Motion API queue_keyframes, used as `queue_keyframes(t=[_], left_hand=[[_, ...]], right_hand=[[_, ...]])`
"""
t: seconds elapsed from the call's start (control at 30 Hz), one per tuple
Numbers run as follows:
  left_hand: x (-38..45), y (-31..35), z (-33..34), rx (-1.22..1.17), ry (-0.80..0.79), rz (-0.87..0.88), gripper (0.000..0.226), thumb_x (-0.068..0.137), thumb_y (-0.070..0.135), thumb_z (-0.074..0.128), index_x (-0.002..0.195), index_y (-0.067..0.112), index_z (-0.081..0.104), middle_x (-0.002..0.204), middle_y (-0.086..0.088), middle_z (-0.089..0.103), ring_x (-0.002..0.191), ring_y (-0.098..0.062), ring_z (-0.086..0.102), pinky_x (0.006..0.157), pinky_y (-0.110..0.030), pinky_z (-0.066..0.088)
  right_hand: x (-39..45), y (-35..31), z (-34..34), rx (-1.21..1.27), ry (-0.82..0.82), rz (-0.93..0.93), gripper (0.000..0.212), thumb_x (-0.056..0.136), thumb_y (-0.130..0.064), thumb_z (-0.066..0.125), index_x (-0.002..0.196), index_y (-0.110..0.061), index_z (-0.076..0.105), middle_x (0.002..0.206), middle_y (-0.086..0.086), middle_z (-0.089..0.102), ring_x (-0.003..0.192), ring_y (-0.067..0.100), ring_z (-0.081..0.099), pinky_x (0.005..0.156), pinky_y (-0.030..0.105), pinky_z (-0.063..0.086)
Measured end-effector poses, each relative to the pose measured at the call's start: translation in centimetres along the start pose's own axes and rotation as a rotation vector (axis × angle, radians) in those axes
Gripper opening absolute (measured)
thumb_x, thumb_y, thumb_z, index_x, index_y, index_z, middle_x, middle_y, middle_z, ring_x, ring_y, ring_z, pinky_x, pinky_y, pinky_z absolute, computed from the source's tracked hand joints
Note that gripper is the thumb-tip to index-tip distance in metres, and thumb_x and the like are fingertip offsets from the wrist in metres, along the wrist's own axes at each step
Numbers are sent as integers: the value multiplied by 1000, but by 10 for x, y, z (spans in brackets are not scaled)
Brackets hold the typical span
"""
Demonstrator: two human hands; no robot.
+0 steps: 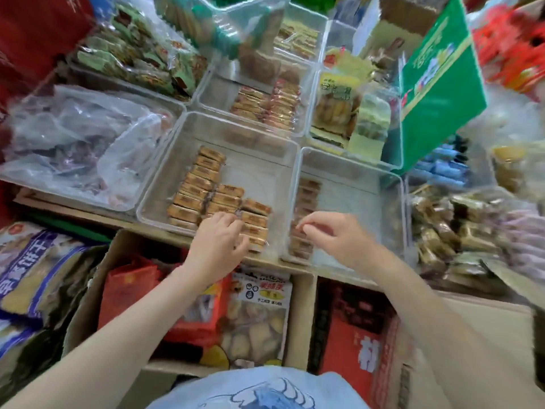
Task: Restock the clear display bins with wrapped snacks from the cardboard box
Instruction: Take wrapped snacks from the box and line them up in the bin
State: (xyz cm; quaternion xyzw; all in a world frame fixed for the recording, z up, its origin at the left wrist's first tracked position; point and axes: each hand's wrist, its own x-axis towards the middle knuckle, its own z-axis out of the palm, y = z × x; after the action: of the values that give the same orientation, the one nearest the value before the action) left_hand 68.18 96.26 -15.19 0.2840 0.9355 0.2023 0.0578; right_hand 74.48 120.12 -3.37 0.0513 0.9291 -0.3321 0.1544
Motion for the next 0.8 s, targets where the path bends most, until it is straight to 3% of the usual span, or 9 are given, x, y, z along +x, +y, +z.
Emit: queue_keyframes(t=[0.1, 0.23, 0.33, 0.43, 0.5, 0.6, 0.7, 0.8], left_hand=[[-25, 84, 5, -141, 25, 170, 41, 86, 37, 47, 97, 7, 73, 97, -9, 70, 93, -32, 63, 82, -40, 50], [-68, 202, 22, -311, -142, 398, 46, 88, 43, 48, 119, 15, 68, 118, -4, 66, 112, -24, 58, 95, -40, 51], [-95, 280, 37, -374, -279, 475, 57, 91, 49, 45, 142, 24, 51, 148, 1, 48, 137, -17, 41, 115, -34, 34], [-111, 343, 54, -397, -289, 578, 63, 95, 56, 44, 153, 34, 34, 164, 11, 23, 150, -13, 18, 119, -33, 16], [-119, 374, 66, -365, -304, 614, 65, 96, 62, 39, 156, 41, 24, 167, 17, 9, 154, -11, 4, 121, -41, 11], [-128, 400, 84, -255, -328, 579, 66, 95, 68, 30, 156, 44, 19, 167, 22, -4, 154, -9, -9, 122, -49, 6], [-134, 404, 92, -226, -273, 524, 63, 95, 63, 32, 154, 42, 29, 167, 22, -1, 155, -11, -6, 120, -48, 5], [-139, 404, 93, -182, -207, 504, 62, 94, 59, 34, 153, 40, 35, 167, 22, 5, 155, -14, 1, 119, -44, 6]], right_hand=[[-87, 29, -32, -32, 179, 15, 12, 96, -22, 64, 87, -20, 72, 77, -10, 67, 72, 4, 59, 67, 21, 44], [-186, 78, -68, -33, 375, 106, 18, 97, -23, 61, 86, -12, 71, 76, 1, 66, 71, 12, 57, 68, 29, 43], [-252, 117, -86, -6, 514, 188, 15, 97, -20, 60, 89, -15, 72, 77, -7, 66, 73, 6, 59, 68, 22, 44], [-304, 161, -93, 8, 587, 264, 15, 98, -22, 58, 90, -20, 70, 76, -14, 64, 73, 2, 59, 67, 14, 42], [-327, 196, -91, -6, 559, 337, 16, 99, -25, 57, 91, -22, 70, 79, -12, 65, 76, 3, 59, 67, 16, 43], [-347, 247, -76, -71, 360, 424, 16, 101, -29, 55, 101, -23, 70, 95, -8, 67, 85, 7, 60, 70, 19, 44], [-346, 286, -59, -181, 157, 467, 18, 99, -28, 55, 106, -18, 69, 101, 0, 66, 90, 18, 62, 76, 32, 53], [-327, 316, -43, -314, 31, 519, 16, 99, -26, 55, 108, -19, 67, 98, 3, 64, 85, 23, 61, 70, 33, 51]])
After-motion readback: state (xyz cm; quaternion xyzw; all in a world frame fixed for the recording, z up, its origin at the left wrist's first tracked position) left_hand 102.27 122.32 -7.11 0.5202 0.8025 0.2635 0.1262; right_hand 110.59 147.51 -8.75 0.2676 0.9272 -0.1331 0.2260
